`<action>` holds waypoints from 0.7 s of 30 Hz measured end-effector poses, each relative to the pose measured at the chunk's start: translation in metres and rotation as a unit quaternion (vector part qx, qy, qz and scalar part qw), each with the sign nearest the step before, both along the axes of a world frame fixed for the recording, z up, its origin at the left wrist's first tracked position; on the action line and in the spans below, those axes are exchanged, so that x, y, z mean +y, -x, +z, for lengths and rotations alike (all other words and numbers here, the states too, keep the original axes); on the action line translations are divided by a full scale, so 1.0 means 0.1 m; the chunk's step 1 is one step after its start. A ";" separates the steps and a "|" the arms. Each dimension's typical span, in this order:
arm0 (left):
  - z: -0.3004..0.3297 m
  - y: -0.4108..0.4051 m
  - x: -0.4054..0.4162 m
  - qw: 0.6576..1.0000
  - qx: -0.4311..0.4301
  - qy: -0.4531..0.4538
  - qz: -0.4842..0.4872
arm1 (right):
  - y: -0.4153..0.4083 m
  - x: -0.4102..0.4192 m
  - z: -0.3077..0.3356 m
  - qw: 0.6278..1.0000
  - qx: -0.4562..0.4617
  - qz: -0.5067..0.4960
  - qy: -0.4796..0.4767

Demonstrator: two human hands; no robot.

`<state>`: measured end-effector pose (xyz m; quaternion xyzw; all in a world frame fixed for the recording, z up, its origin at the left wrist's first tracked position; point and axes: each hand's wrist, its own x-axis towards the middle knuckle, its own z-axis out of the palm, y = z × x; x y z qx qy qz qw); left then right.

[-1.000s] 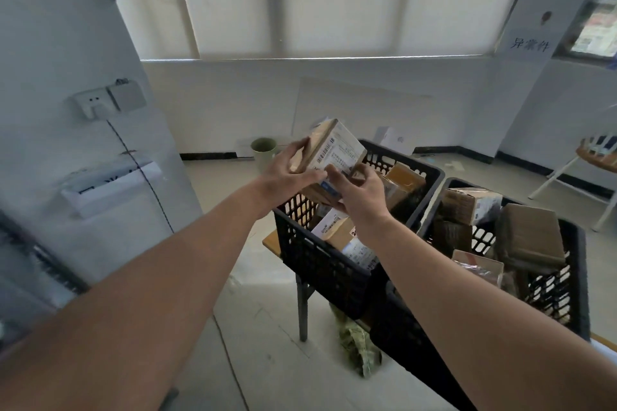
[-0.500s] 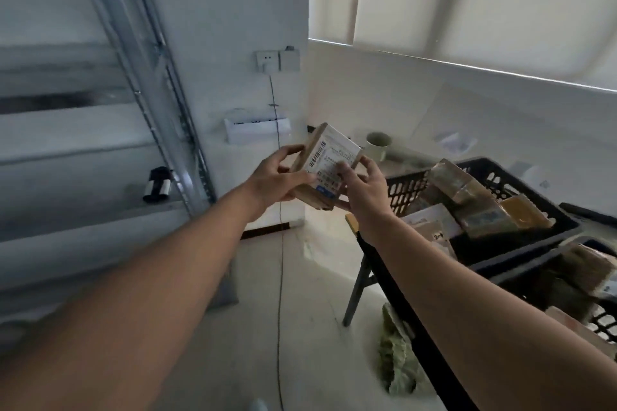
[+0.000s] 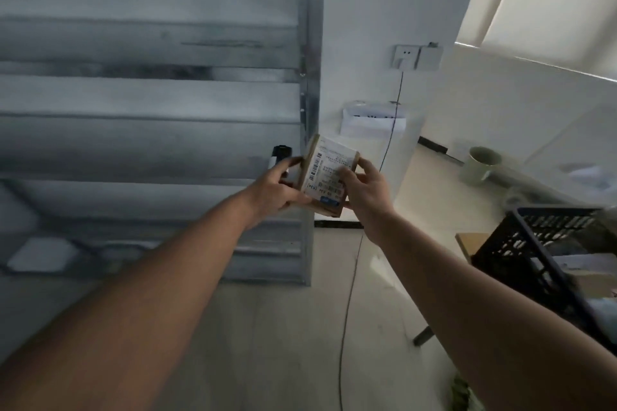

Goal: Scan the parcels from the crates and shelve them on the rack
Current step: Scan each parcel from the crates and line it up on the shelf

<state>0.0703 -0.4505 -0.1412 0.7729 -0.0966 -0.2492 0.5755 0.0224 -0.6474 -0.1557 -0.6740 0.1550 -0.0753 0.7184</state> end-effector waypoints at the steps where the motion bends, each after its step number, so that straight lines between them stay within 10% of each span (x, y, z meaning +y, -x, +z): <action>1: -0.02 -0.08 0.17 1.000 0.001 0.002 0.004 | -0.11 0.15 -0.04 0.999 0.006 0.001 0.034; 7: -0.23 -0.66 1.03 1.000 0.001 0.004 0.030 | -0.67 0.88 -0.23 0.974 0.042 -0.024 0.223; 21: -0.93 -2.26 1.59 0.996 0.015 -0.038 0.079 | -2.34 1.33 -0.75 0.940 0.101 0.029 0.325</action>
